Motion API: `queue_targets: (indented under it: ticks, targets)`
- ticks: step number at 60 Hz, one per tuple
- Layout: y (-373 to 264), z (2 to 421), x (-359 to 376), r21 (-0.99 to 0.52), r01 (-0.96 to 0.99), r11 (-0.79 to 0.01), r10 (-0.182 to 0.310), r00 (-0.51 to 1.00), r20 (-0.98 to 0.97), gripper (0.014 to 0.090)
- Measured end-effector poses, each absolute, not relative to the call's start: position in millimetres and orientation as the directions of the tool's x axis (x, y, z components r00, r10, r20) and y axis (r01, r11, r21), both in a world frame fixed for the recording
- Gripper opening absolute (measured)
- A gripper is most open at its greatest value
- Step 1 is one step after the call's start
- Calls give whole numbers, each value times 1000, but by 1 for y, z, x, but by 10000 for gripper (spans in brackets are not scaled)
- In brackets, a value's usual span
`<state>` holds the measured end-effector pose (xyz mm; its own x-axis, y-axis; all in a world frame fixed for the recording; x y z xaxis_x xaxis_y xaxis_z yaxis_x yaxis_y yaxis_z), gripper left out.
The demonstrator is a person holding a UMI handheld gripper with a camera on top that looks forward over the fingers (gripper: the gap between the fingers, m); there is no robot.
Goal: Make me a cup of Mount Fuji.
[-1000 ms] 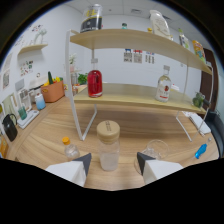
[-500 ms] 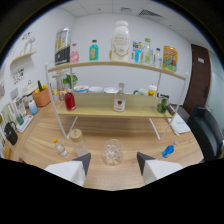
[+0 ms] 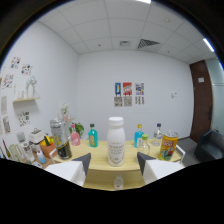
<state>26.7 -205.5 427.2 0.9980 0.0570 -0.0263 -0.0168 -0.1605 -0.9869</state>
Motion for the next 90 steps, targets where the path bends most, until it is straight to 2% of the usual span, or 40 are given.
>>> queue_targets:
  ticks: [7,13,18,22,26,32,40,48,54,56,59,66,74,84,90]
  targets:
    - [-162,428,24,-990,0,-143,53,999,-8,860]
    - [-129,420,25,-990,-6,-142,36,999,-12,810]
    - [-108,407,28,-986,2,-165,17,1000,-1,721]
    - [-98,398,28,-983,4,-181,24,1000,0,646]
    - [-95,398,28,-985,0,-175,24,1000,-4,511]
    - [-93,398,28,-985,-16,-173,19,1000,-19,503]
    - [-99,402,26,-983,-23,-183,37,999,-31,490]
    - [-120,433,25,-992,-35,-123,54,998,-42,485]
    - [-148,460,25,-996,-67,-63,86,994,-72,485]
    - [-158,465,26,-996,-75,-43,102,992,-79,484]
    - [-172,464,34,-996,-83,-21,99,991,-84,485]
    - [-198,418,61,-996,-72,-44,61,995,-75,483]
    - [-223,320,94,-985,-113,-134,5,993,-115,483]
    - [-241,199,124,-945,-120,-304,-67,992,-105,482]
    - [-243,157,135,-929,-66,-365,-77,996,-40,483]
